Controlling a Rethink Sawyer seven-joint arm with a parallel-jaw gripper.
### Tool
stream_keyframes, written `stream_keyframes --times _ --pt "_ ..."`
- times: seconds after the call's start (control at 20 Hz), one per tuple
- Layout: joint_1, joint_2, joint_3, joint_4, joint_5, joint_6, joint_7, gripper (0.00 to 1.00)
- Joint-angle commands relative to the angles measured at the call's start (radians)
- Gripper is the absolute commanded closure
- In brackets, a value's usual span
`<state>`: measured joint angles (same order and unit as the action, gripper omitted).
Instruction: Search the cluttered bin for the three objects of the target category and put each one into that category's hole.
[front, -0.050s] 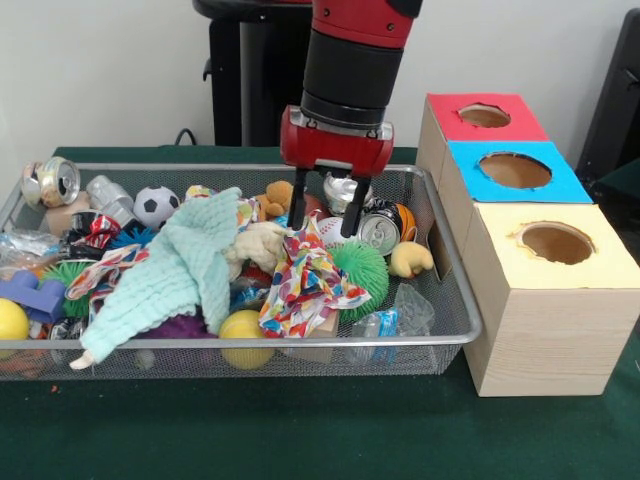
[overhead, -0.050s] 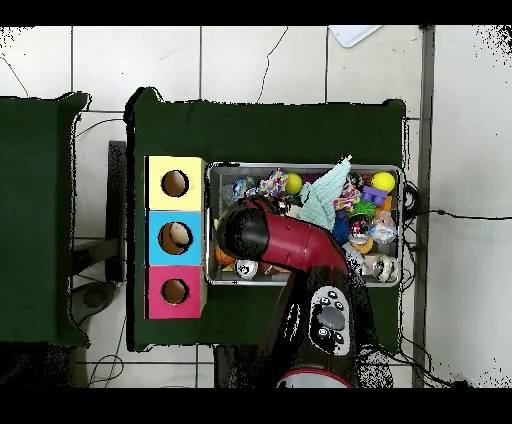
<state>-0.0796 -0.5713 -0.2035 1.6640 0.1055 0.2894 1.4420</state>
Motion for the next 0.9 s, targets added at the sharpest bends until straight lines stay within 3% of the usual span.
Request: stream_keyframes --times 0.05,0.2,0.3,0.35,0.55,0.75,0.8,0.9 --pt "0.009 0.052 -0.010 -0.045 0.065 0.160 0.252 0.00" --pt "0.005 0.048 -0.007 -0.004 0.071 0.138 0.254 0.00" --pt "0.014 0.062 -0.016 -0.032 0.083 0.164 0.263 0.00" --pt "0.033 0.081 -0.031 -0.085 0.095 0.202 0.277 0.00" --pt "0.056 0.092 -0.051 -0.104 0.114 0.223 0.298 0.00" --pt "0.050 0.139 -0.074 -0.179 0.139 0.257 0.308 0.00" --pt "0.049 0.131 -0.069 -0.142 0.139 0.226 0.308 0.00" --pt "0.054 0.134 -0.075 -0.147 0.146 0.227 0.313 0.00"
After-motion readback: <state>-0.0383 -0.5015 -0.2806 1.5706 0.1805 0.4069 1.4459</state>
